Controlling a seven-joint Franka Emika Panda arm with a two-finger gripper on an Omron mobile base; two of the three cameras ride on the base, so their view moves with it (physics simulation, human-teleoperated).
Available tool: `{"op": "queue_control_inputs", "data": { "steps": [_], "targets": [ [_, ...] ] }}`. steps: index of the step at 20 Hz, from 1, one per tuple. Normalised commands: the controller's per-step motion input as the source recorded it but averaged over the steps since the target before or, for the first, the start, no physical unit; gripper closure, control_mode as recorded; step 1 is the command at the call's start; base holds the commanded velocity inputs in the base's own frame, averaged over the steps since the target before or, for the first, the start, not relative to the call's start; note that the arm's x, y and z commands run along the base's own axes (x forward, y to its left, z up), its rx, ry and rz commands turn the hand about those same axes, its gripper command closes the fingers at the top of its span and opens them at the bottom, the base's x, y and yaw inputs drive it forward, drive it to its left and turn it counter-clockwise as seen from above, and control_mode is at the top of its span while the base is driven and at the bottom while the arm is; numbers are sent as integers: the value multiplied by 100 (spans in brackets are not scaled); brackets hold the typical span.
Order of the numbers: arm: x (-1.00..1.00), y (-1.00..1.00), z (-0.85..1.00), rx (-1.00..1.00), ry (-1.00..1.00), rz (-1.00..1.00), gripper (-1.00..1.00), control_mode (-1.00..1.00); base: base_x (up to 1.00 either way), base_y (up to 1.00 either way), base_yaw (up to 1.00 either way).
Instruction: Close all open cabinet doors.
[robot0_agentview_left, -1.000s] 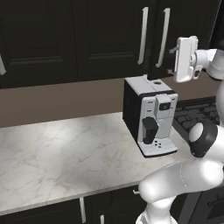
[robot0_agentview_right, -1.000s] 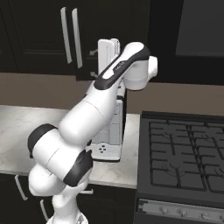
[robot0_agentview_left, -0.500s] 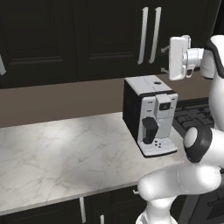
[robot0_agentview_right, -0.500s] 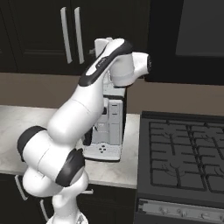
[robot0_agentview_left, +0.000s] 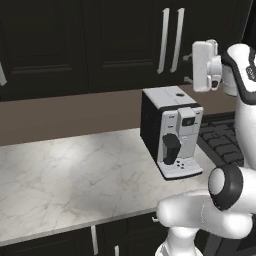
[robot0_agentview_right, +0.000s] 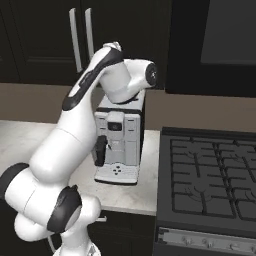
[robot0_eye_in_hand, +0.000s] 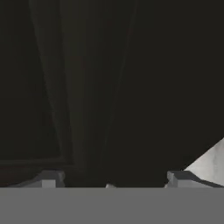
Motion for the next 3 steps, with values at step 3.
{"op": "queue_control_inputs", "data": {
  "steps": [3],
  "targets": [
    [-8, -2, -10, 0, 2, -22, -100, -100, 0, 0, 0]
  ]
}}
